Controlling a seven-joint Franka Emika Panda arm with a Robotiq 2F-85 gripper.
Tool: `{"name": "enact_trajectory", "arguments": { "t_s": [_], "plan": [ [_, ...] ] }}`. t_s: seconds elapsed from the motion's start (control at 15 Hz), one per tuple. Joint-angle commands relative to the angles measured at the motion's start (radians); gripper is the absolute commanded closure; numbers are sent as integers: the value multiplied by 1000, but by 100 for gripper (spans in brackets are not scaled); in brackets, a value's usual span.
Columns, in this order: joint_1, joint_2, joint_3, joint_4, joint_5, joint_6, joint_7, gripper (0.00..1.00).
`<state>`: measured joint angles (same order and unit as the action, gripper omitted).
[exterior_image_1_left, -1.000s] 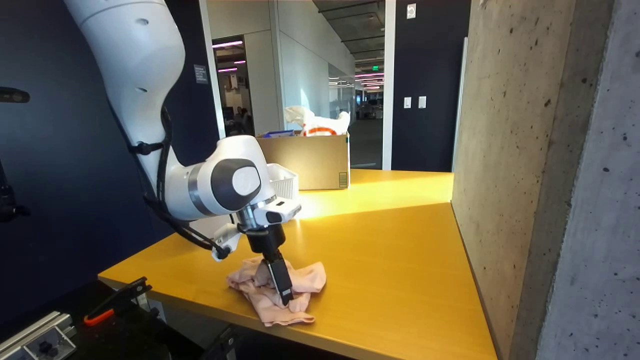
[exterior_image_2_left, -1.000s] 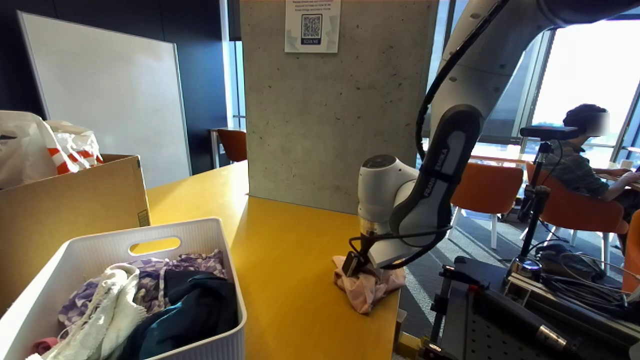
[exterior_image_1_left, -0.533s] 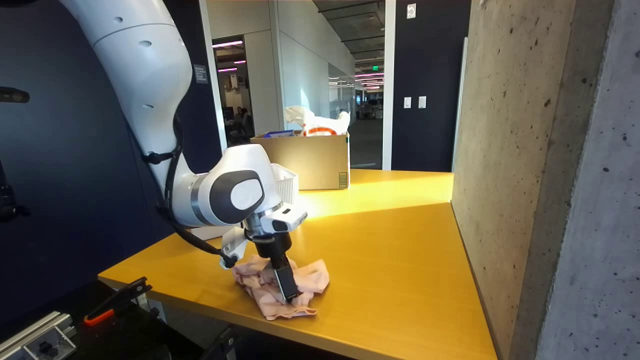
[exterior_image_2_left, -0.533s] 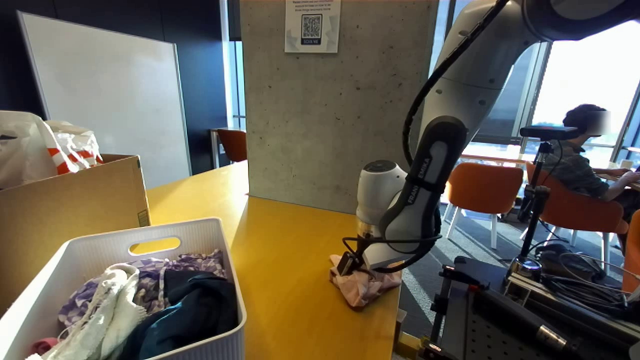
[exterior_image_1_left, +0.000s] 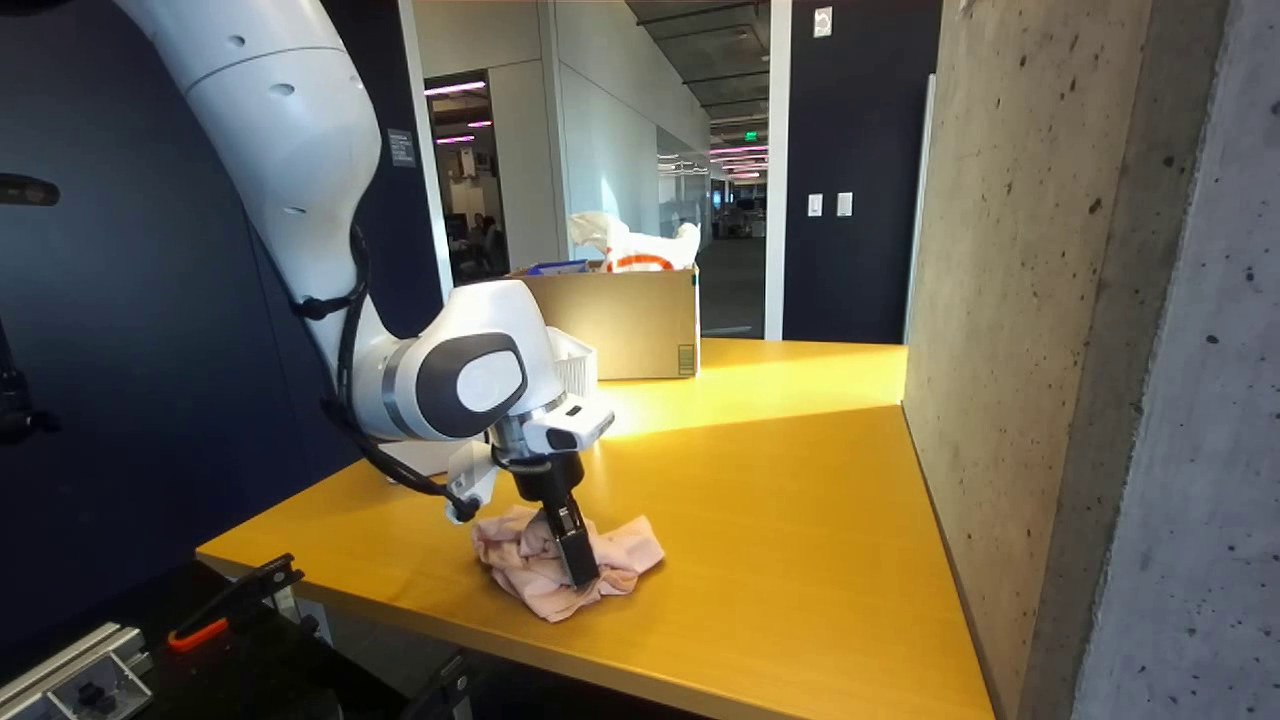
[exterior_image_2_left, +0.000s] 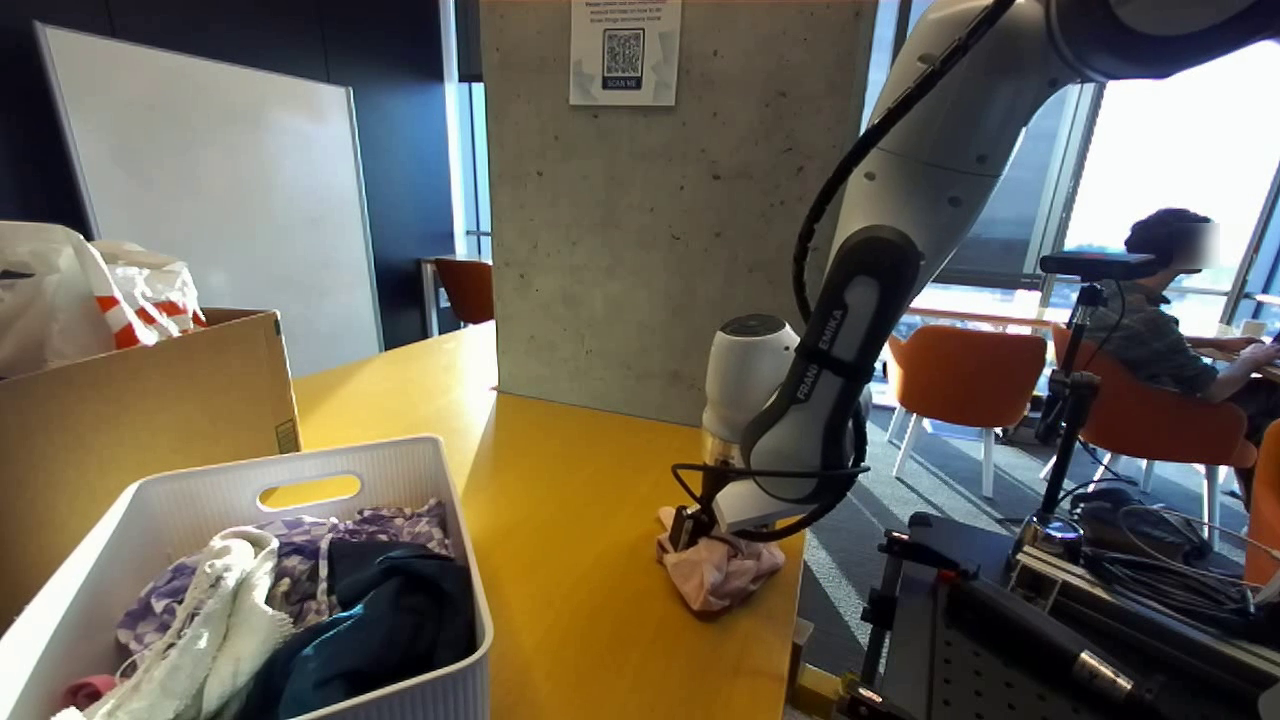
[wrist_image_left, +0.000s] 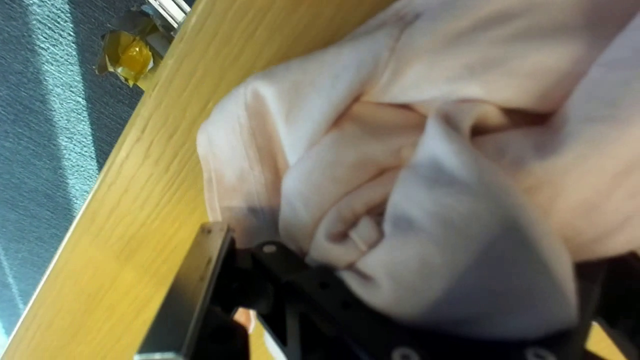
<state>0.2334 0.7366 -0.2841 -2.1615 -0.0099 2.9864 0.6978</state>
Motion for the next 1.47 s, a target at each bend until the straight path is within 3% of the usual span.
{"name": "enact_trajectory", "arguments": {
  "t_s": [0.0, 0.13, 0.47, 0.67, 0.87, 1.0, 1.13, 1.4],
  "plan": [
    [75, -58, -59, -43, 28, 0, -17, 94],
    [148, -151, -139, -108, 7, -9, -4, 100],
    [452, -316, -476, -191, -98, 7, 85, 100],
    [668, -364, -692, -149, -183, 15, 141, 100],
    [810, -366, -803, -20, -229, -47, 138, 100],
    [837, -353, -790, 92, -225, -117, 102, 100],
    [820, -340, -725, 212, -217, -207, 75, 100],
    [660, -284, -453, 466, -189, -394, -31, 100]
  ]
}}
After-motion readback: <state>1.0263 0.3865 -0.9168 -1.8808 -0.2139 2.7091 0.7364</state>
